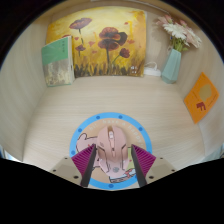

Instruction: Arrange mouse

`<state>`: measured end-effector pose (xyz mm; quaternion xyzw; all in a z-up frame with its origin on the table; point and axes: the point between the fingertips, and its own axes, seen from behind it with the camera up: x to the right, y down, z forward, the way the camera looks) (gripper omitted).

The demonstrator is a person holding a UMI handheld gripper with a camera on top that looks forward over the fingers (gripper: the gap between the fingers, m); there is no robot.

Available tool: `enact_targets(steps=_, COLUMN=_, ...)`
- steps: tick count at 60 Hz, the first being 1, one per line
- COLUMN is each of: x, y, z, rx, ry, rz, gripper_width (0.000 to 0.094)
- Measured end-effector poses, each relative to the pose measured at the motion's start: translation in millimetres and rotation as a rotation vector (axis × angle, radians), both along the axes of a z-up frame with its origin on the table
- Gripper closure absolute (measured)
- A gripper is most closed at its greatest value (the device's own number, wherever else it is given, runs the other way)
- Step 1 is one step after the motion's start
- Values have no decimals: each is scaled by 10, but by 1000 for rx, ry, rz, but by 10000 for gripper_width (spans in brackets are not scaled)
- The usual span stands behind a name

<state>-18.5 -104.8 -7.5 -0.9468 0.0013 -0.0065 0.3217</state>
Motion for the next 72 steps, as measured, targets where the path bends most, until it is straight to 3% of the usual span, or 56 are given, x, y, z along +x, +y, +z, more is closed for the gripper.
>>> enact_targets(steps=3, x=57, y=9, z=150, rx=15, ry=-7, rz=-13, gripper_width=152)
enact_targets(steps=5, x=86, y=26, z=284, rx=34, ry=-11, rz=-20, gripper_width=129)
enact_targets(steps=22, x=184, y=-86, z=1733, rx=235, ry=38, rz=1, gripper_width=128)
enact_targets(steps=32, x=270, y=-409, z=2178, rx=290, ry=56, rz=27, gripper_width=129)
enact_targets(steps=54, x=476, y=-1111, z=2170, rx=286, ry=64, rz=48, gripper_width=130)
enact_targets(steps=72, x=604, y=-1305, z=2154, rx=289, ry=70, rz=34, gripper_width=143)
